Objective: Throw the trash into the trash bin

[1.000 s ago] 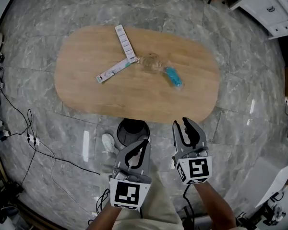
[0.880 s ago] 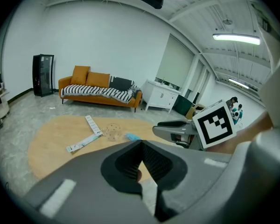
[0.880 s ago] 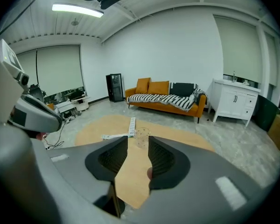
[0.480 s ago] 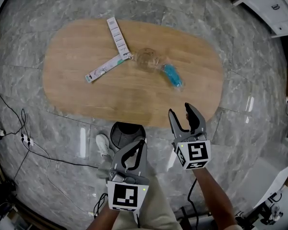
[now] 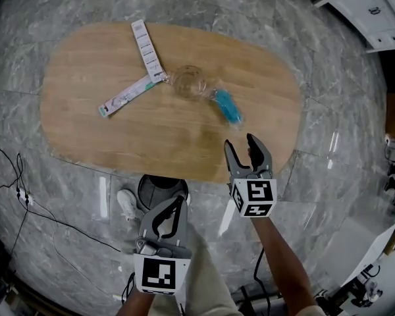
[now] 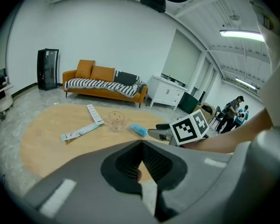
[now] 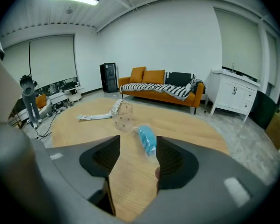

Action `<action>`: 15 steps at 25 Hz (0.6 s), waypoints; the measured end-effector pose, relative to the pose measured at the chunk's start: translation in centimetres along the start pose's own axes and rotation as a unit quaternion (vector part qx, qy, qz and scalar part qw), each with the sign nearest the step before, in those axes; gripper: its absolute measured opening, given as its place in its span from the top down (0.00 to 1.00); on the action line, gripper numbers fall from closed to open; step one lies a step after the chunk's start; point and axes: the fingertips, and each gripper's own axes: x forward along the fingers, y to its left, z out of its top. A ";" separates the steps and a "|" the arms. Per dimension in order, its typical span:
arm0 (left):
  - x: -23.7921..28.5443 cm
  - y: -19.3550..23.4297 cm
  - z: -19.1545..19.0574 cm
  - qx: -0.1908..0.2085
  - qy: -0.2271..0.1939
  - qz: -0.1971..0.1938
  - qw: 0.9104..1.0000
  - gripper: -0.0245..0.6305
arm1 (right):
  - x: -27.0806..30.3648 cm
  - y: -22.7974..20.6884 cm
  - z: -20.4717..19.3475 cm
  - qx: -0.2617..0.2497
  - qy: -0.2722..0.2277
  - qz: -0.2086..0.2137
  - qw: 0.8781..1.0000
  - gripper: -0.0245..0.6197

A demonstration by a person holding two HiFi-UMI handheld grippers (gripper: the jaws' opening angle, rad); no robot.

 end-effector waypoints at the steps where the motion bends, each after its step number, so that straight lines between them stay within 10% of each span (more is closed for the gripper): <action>1: 0.3 0.1 -0.2 0.003 0.002 -0.001 1.000 0.96 | 0.6 -0.2 -0.3 -0.003 0.003 -0.001 1.000 0.55; 15: 2.2 1.5 -2.7 -0.008 0.010 0.000 1.000 0.96 | 7.1 -2.3 -3.0 -0.054 0.030 -0.016 0.998 0.52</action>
